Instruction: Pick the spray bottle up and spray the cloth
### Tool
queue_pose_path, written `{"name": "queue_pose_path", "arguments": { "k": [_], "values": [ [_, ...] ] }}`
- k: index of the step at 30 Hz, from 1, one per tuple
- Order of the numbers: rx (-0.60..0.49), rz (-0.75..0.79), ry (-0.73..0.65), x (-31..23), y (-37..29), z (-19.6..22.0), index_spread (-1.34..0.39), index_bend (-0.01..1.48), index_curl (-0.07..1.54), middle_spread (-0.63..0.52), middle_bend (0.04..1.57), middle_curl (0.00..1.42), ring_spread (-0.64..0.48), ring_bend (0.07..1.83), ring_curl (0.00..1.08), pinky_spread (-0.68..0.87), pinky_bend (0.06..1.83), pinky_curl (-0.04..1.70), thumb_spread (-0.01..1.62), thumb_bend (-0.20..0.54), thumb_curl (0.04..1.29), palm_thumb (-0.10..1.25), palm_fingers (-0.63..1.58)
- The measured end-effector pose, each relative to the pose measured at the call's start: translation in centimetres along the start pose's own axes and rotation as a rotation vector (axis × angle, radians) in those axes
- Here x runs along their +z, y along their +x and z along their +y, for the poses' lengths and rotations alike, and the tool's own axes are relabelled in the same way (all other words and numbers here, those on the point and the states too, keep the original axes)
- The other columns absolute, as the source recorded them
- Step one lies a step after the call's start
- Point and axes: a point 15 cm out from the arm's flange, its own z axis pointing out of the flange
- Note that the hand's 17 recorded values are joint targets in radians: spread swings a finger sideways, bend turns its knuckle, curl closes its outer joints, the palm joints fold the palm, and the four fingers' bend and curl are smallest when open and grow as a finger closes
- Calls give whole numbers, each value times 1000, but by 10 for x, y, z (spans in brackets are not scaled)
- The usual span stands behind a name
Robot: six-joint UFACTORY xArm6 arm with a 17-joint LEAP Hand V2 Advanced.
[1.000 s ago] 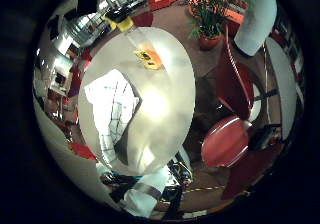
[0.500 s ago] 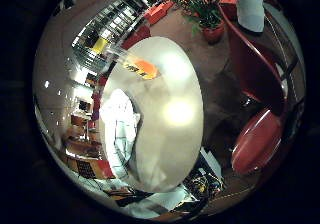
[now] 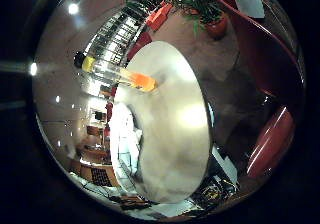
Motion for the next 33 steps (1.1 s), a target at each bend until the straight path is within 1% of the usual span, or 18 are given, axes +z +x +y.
{"name": "queue_pose_path", "arguments": {
  "k": [10,27,33],
  "values": [
    [40,-17,-62,32,20,-5,-199,145,254,160,206,346,202,456,256,391,406,448,1068,-23,315,566,51],
    [13,-42,-131,125,13,-26,-151,150,249,168,243,345,198,497,261,370,451,350,1061,-23,316,581,111],
    [-2,-22,-173,160,11,-24,-140,155,260,161,273,351,187,515,261,364,438,326,1055,-24,320,586,164]
  ]
}}
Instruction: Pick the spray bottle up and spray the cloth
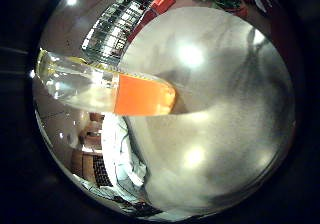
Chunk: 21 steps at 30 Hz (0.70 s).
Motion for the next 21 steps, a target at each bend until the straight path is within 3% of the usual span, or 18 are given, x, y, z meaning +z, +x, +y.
{"name": "queue_pose_path", "arguments": {
  "k": [5,8,10,13,18,21],
  "values": [
    [-2,8,-44,26,-3,3,-138,177,283,103,348,369,133,611,273,314,388,292,1056,-15,327,629,397],
    [1,6,-47,40,-5,2,-215,195,300,-23,520,432,-54,826,328,134,475,286,1064,3,368,752,882],
    [10,-11,-47,53,-11,1,-273,278,364,-84,658,500,-131,938,392,-77,659,353,1039,12,403,848,1288],
    [20,-39,-42,69,-19,-1,-295,588,521,-96,899,589,-167,1065,466,-252,902,470,988,0,455,966,1381],
    [21,-91,-46,92,-36,-2,-237,986,702,-83,1178,665,-175,1267,559,-245,1164,631,957,-15,509,1035,1276],
    [15,-90,-49,94,-39,-3,-212,1099,741,-81,1274,684,-183,1336,599,-220,1232,710,953,-16,523,1050,1210]
  ]
}}
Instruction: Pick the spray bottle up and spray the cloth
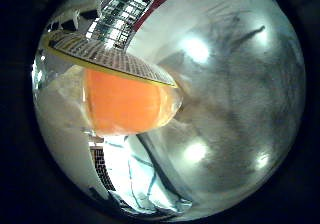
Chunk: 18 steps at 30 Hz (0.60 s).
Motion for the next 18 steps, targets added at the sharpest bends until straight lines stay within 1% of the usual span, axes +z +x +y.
{"name": "queue_pose_path", "arguments": {
  "k": [4,7,10,13,16,18],
  "values": [
    [-25,5,-12,1,-21,-7,-193,1151,753,-73,1322,679,-170,1420,632,-191,1250,811,953,-9,545,1083,1184],
    [-34,20,-42,3,-40,-6,-181,1178,751,-66,1347,667,-160,1443,636,-182,1231,890,970,-11,563,1095,1170],
    [-56,64,-112,2,-50,5,-177,1195,742,-63,1357,654,-156,1454,635,-173,1206,964,989,-12,580,1102,1169],
    [-96,138,-182,-9,-68,4,-173,1204,733,-62,1367,644,-155,1462,631,-161,1173,1040,992,-12,595,1100,1167],
    [-68,216,-277,-21,-80,15,-172,1216,727,-66,1372,635,-154,1469,630,-157,1142,1100,993,-12,607,1102,1168],
    [-80,267,-333,-30,-103,17,-172,1220,723,-69,1375,630,-154,1470,628,-156,1121,1139,991,-12,616,1108,1168]
  ]
}}
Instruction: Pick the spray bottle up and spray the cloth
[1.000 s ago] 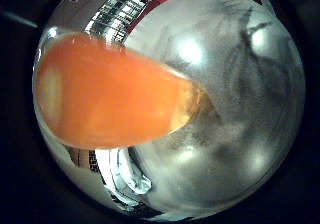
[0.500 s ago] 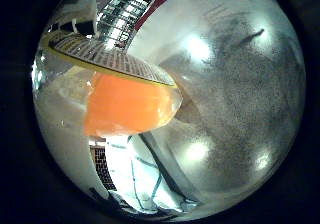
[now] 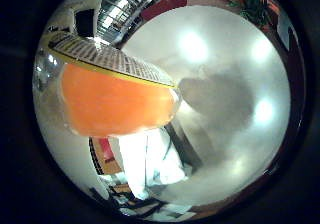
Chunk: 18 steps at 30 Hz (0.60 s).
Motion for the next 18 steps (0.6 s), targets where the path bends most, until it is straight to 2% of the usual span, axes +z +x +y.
{"name": "queue_pose_path", "arguments": {
  "k": [4,8,18],
  "values": [
    [-41,112,-106,-12,-30,14,-171,1223,716,-71,1379,622,-161,1469,625,-155,1089,1196,990,-13,626,1107,1170],
    [-101,298,-242,-18,-45,32,-171,1221,710,-71,1388,617,-165,1467,624,-157,1062,1244,991,-14,635,1101,1173],
    [-302,701,-469,-15,-100,64,-172,1217,705,-71,1388,607,-167,1462,623,-161,1027,1316,987,-14,652,1098,1181]
  ]
}}
